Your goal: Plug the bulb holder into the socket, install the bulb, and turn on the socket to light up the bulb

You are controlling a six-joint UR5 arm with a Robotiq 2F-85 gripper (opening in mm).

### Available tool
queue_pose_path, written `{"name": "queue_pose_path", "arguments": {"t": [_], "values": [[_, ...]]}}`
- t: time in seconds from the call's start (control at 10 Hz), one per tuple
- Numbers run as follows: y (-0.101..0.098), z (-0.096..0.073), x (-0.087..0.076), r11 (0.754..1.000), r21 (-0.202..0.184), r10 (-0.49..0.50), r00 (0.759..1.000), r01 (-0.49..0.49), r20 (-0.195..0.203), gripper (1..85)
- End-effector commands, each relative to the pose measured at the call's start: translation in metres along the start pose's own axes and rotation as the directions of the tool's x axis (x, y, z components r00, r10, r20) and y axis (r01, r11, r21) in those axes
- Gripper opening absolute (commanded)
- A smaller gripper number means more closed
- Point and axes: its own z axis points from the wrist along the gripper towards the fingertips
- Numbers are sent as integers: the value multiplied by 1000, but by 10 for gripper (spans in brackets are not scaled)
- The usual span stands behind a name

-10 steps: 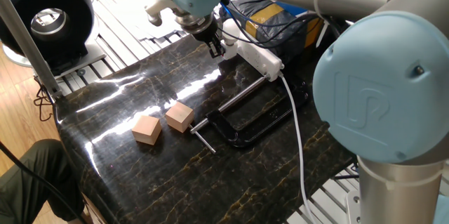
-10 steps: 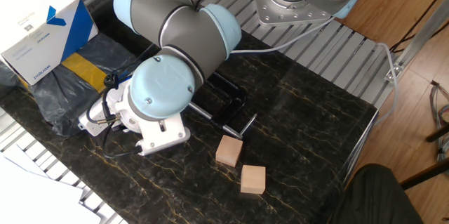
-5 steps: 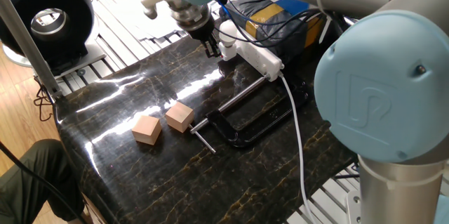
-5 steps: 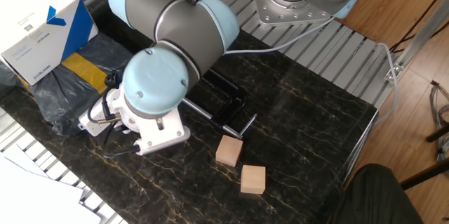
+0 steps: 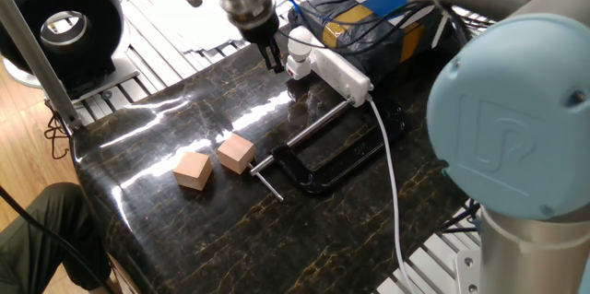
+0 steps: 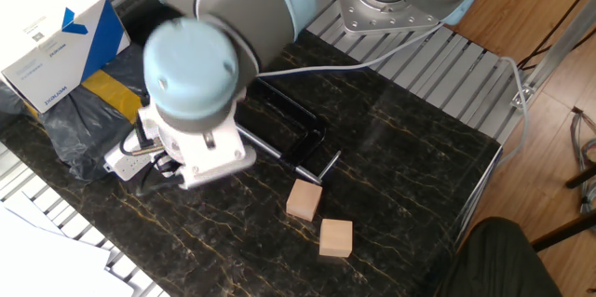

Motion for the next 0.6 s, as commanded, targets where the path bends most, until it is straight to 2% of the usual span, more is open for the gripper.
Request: {"name": "queue_pose_path", "arguments": {"t": [0.0,0.1,0.2,0.3,0.4,0.5], "values": [[-9,-30,-3,998,14,-69,994,68,90,40],[-21,-38,1,991,23,-132,985,130,112,157],[-26,-47,11,984,1,-175,976,176,133,200],[-26,-54,24,969,-30,-236,960,243,150,280],[-28,-59,38,946,-34,-313,938,321,147,410],[-29,-60,51,929,-35,-361,923,368,132,430]]}}
